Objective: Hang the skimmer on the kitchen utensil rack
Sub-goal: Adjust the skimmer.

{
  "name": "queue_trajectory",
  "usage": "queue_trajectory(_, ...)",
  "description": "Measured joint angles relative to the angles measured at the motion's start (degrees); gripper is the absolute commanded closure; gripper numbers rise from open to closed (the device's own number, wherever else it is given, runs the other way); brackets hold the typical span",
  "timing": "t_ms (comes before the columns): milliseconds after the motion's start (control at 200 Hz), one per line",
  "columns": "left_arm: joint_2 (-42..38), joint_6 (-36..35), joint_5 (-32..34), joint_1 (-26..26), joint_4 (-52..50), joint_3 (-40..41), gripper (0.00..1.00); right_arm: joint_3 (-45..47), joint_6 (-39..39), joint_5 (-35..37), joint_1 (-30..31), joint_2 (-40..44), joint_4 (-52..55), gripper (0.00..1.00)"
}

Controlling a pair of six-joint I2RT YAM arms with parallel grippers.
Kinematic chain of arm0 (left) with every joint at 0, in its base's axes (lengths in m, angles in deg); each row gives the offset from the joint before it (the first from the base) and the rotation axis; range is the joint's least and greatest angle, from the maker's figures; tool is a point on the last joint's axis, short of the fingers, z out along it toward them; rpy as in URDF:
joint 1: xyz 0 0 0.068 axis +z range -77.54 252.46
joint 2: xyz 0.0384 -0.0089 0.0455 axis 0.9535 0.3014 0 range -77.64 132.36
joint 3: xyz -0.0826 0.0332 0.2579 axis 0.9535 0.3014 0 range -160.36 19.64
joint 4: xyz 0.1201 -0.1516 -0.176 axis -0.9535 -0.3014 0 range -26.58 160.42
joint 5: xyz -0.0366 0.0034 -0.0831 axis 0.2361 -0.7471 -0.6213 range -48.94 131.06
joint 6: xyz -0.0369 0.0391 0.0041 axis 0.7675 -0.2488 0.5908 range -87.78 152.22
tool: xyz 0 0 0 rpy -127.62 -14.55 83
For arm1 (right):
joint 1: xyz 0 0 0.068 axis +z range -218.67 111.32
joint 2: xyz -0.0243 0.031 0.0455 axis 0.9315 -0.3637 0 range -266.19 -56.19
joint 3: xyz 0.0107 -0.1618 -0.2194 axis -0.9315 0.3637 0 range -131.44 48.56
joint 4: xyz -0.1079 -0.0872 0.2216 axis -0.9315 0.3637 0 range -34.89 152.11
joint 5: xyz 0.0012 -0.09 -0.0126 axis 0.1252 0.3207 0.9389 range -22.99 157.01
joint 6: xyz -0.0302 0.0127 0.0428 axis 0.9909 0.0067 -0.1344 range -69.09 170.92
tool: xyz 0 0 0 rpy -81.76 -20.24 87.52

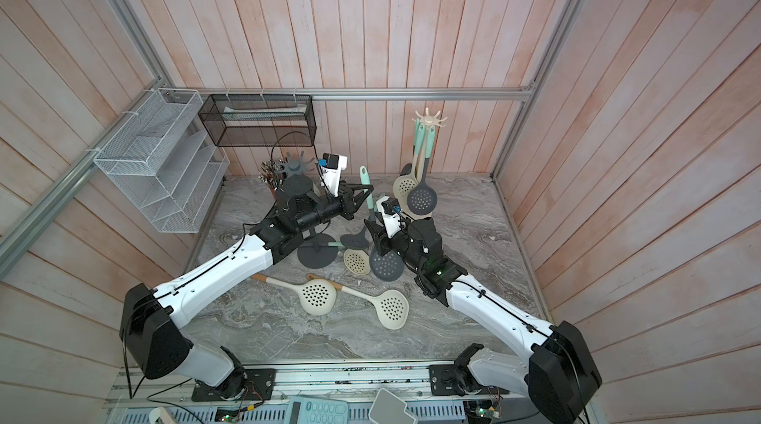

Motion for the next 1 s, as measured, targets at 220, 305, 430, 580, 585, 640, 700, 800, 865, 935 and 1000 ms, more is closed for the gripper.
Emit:
queue_trajectory(220,-0.11,-0.07,0.83,-0.11,-0.7,0.0,1.0,0.0,0.02,0.66,0.13,-1.44,-0.2,0.89)
queue_trajectory(305,-0.11,-0.11,0.85,-0.11,-0.72,0.02,0.99,0.0,-0.07,1.16,0.11,-1.46,-0.17,0.93)
queue_trajectory(430,-0.13,-0.68,0.52,-0.11,-0.96,0.0,0.67,0.0,0.39,0.11,-0.96,-1.36,0.15,0.93)
queue_trajectory(580,-1.11,-2.34,-0.94,-0.24,-2.45,0.02,0.39,0.87,0.11,-1.95,-7.63,0.28,0.92,0.94)
queue_trajectory(585,-1.18,-2.16,-1.05,-0.24,-2.45,0.02,0.38,0.9,0.11,-1.99,-7.85,0.37,0.94,0.94)
queue_trajectory(640,-1.92,-2.58,-1.81,-0.24,-2.71,0.2,0.31,1.38,-0.26,-3.34,-10.78,1.33,1.14,0.94)
queue_trajectory(700,-3.02,-3.26,-2.86,-0.26,-2.86,0.72,0.25,1.75,-0.52,-5.01,-13.7,2.36,1.55,0.94)
queue_trajectory(800,-5.22,-5.03,-4.68,-0.26,-2.86,2.38,0.17,1.81,-0.74,-8.81,-19.12,3.54,2.08,0.93)
queue_trajectory(865,-6.62,-6.43,-5.92,-0.26,-3.08,3.89,0.12,1.81,-0.74,-11.54,-23.06,3.85,2.32,0.93)
queue_trajectory(935,-7.85,-8.11,-7.13,-0.26,-3.52,5.55,0.09,1.7,-0.76,-14.6,-27.41,3.82,2.93,0.93)
queue_trajectory(1000,-8.85,-9.73,-8.31,-0.26,-3.65,7.52,0.08,1.42,-0.9,-17.44,-31.28,3.61,3.61,0.93)
